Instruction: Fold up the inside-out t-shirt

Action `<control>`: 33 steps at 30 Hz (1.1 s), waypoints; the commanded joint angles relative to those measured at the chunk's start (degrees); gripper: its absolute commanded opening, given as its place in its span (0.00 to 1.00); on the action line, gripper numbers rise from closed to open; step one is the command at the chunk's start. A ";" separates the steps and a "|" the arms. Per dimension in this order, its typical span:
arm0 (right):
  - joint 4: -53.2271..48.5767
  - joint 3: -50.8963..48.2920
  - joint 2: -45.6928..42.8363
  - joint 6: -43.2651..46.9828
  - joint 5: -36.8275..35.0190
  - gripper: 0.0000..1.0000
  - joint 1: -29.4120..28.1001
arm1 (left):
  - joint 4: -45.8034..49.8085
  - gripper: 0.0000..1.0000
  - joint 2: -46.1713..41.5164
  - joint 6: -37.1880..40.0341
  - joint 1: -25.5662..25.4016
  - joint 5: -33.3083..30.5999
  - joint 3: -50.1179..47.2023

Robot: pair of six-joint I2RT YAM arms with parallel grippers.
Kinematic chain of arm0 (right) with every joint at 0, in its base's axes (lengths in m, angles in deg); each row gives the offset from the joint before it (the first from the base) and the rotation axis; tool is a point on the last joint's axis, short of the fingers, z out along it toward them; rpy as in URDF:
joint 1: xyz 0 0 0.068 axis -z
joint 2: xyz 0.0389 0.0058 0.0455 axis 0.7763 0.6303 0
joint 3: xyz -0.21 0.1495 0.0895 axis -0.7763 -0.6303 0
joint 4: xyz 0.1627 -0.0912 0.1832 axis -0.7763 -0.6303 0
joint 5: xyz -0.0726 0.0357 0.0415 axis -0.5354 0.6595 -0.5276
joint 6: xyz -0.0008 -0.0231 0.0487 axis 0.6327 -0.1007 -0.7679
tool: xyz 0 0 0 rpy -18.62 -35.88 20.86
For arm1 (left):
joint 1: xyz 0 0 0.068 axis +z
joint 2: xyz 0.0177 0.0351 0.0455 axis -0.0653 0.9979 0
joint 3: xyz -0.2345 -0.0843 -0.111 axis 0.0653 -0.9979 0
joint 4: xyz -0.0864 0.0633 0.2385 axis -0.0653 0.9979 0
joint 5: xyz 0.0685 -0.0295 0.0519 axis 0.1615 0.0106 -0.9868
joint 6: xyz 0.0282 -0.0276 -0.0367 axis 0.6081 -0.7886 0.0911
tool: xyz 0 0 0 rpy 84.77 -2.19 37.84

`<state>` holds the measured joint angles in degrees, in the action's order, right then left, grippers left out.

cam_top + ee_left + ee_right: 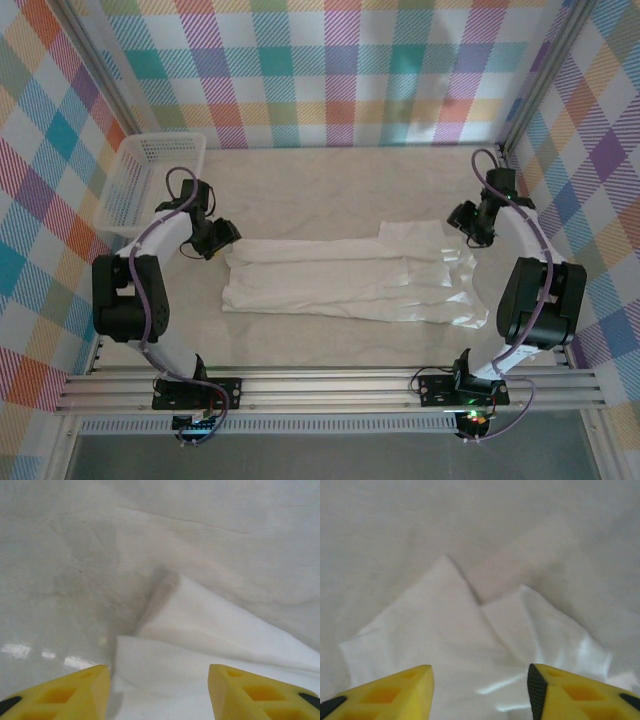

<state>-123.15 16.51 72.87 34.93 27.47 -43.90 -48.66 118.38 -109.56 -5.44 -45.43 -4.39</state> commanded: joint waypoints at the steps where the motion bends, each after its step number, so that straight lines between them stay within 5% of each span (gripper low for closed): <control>1: -0.21 5.90 7.28 2.85 -3.10 0.57 -3.40 | 2.37 0.57 -5.95 -0.20 -3.25 -0.09 1.79; 9: -4.83 21.02 26.32 3.56 -5.32 0.63 -6.80 | 4.35 0.60 -13.92 -0.32 -7.24 -3.79 0.67; 12: -5.79 22.79 28.93 3.49 -5.88 0.46 -7.53 | 4.54 0.61 -14.16 -0.34 -7.49 -4.32 -0.37; 16: -5.48 21.68 27.37 3.53 -5.67 0.05 -7.71 | 4.04 0.61 -13.72 -0.84 -7.56 -4.26 -1.20; 18: -6.39 21.81 25.37 4.16 -6.26 0.00 -7.65 | 4.10 0.61 -13.38 -0.85 -7.53 -4.37 -0.87; 24: -2.80 10.89 5.81 2.68 -7.94 0.00 -7.64 | 4.40 0.61 -11.71 -0.52 -7.57 -3.17 2.03; 33: 7.18 -35.28 -41.25 -15.08 -8.91 0.00 -7.86 | 4.45 0.61 -8.98 0.82 -7.62 -2.83 4.47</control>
<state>-117.41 -9.50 35.48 26.65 18.86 -51.35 -45.49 108.61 -109.87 -12.67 -48.77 -1.48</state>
